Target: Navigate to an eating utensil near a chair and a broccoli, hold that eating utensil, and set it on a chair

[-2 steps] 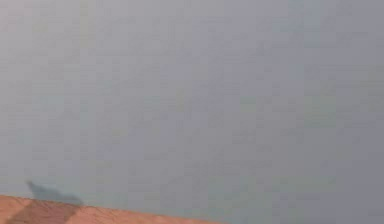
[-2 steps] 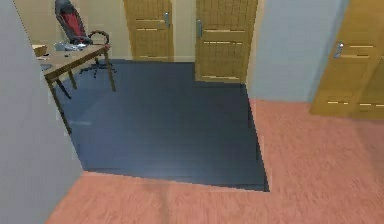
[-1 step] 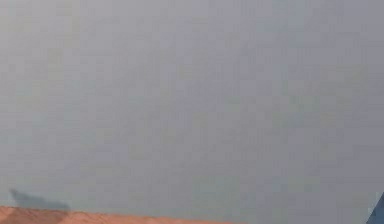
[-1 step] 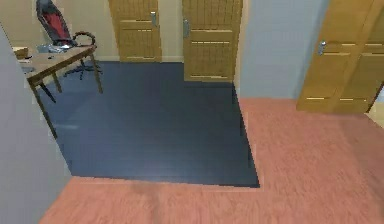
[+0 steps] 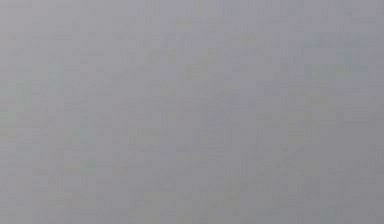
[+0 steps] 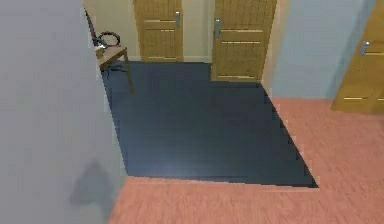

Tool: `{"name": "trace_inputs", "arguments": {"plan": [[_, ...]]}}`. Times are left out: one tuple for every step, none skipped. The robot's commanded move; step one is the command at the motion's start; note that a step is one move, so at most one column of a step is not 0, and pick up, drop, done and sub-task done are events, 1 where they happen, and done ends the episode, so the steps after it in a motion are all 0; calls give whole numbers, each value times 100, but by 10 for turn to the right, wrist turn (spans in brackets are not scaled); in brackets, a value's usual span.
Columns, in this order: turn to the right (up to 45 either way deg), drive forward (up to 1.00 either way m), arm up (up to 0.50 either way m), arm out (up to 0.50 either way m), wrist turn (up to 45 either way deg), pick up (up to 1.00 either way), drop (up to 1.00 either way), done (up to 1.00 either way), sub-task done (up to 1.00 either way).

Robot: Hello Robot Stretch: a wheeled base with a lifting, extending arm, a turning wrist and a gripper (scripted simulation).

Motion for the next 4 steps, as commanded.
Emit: {"name": "trace_inputs", "arguments": {"plan": [[-450,0,0,0,0,0,0,0,0],[-450,0,0,0,0,0,0,0,0],[-450,0,0,0,0,0,0,0,0],[-390,0,0,0,0,0,0,0,0]]}}
